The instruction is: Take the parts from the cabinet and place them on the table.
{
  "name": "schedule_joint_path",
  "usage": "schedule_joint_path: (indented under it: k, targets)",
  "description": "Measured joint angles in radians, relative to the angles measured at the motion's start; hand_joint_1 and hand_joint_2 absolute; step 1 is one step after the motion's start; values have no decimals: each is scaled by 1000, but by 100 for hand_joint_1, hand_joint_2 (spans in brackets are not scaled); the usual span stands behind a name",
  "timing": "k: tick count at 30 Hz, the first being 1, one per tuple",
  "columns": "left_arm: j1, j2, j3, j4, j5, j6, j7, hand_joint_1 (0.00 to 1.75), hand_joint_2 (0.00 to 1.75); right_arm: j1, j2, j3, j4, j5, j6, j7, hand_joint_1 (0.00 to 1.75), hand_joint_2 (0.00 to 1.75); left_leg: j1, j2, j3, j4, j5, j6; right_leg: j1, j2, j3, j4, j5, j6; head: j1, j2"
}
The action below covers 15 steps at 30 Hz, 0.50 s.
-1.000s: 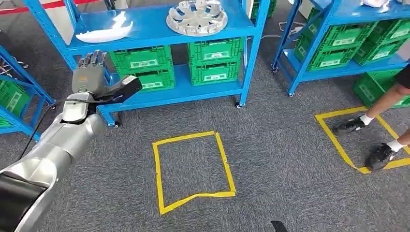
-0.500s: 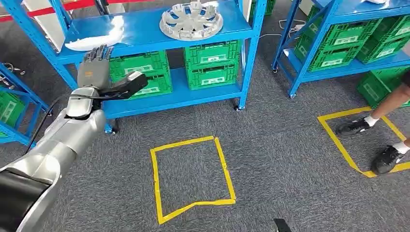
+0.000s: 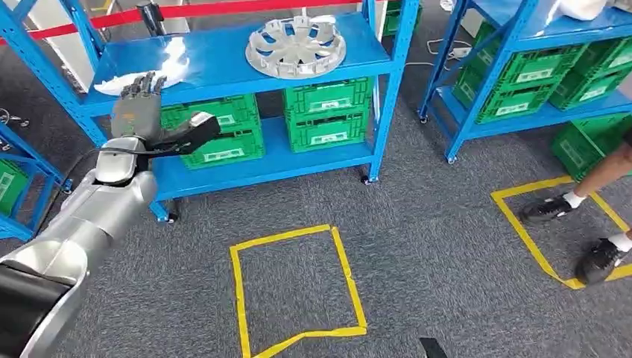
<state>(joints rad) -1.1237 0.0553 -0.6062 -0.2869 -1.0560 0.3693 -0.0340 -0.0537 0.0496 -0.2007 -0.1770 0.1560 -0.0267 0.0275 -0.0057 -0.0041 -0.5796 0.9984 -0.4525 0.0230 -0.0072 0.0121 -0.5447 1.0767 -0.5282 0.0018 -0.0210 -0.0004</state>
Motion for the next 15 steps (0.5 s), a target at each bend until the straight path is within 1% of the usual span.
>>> schedule_joint_path:
  k: [1, 2, 3, 4, 5, 6, 7, 8, 9, 10, 11, 12, 13, 14, 15]
  targets:
    - [-4, 0, 0, 0, 0, 0, -1, 0, 0, -2, 0, 0, 0, 0, 0, 0, 0, 0, 0, 0, 9, -2, -8, 5, -1, -2, -47, 72, -8, 4, 2, 0]
    - [-3, 0, 0, -1, 0, 0, -2, 0, 0, -3, 0, 0, 0, 1, 0, 1, 0, 0, 1, -1, 16, -2, -16, 7, -4, -3, -101, 147, -24, 10, 1, 0]
    - [2, -1, 0, -1, 0, 0, -2, 0, 0, -2, 0, 0, 0, 0, -1, 3, 0, 0, 1, -3, 26, -2, -27, 7, -5, -3, -160, 217, -52, 15, 2, 0]
    - [7, -1, 0, -1, 0, 0, -2, 0, 0, -1, 0, 0, 0, 1, -1, 5, 0, 0, 2, -6, 37, -2, -38, 5, -5, -3, -200, 251, -74, 18, 1, 0]
    - [11, 0, 0, 0, 0, 0, -1, 0, 0, 0, 0, 0, 0, 1, -1, 5, 0, 0, 3, -8, 52, -1, -51, 1, -6, -4, -225, 249, -79, 20, 1, 0]
    - [13, 0, 1, 0, 0, 0, 0, 0, 0, 1, 0, 0, 0, 1, -1, 5, 0, 0, 5, -8, 69, -1, -64, -2, -8, -6, -228, 213, -65, 21, 1, 0]
    - [13, 0, 1, -1, 0, 0, 0, 0, 0, 2, 0, 0, 0, 1, -1, 5, 0, 0, 8, -8, 88, -1, -79, -4, -9, -8, -219, 150, -28, 23, 1, 0]
    - [13, 0, 1, -1, 0, 0, 0, 0, 0, 2, -1, 0, 0, 1, -1, 5, 0, 0, 11, -8, 110, 0, -97, -10, -11, -11, -200, 61, 39, 24, 2, 0]
    - [15, 0, 1, 0, 0, 0, 0, 0, 0, 4, -1, 0, 0, 1, -2, 5, 0, 0, 10, -6, 115, -1, -116, -16, -14, -16, -186, -20, 141, 25, 2, 0]
    - [17, 0, 1, 2, 0, 0, 0, 0, 0, 5, 0, 0, 5, 1, -2, 6, 0, 0, 8, -8, 140, 13, -134, -23, -9, -23, -192, -45, 179, 19, 3, 0]
    - [16, 1, 2, 2, 0, 0, 0, 0, 0, 1, 0, 0, 5, 0, -2, 11, 0, 0, 2, -10, 134, 3, -147, -32, -6, -20, -180, -34, 159, 10, 3, 0]
    - [18, 2, 2, 1, 0, 0, 0, 0, 0, 1, 0, 0, 5, 0, -4, 10, 0, 0, 4, -10, 149, -7, -151, -39, -10, -18, -178, -33, 155, 2, -1, 0]
    - [15, 2, 3, -1, 0, 0, 0, 0, 0, 1, 0, 0, 5, 0, -4, 8, 0, 0, 5, -11, 152, 5, -140, -49, -9, -19, -172, -34, 145, -5, 0, 0]
    - [12, 3, 3, -4, 0, 2, 0, 0, 0, -1, 1, 0, 5, 0, -3, 7, 0, 0, 6, -12, 147, 27, -127, -56, -11, -17, -156, -35, 138, -16, -1, 0]
    - [13, 5, 4, -5, 0, 2, 0, 0, 0, -1, 0, 0, 5, -1, -3, 8, 0, 0, 8, -7, 115, 88, -104, -60, -13, -16, -142, -42, 129, -25, -2, 0]
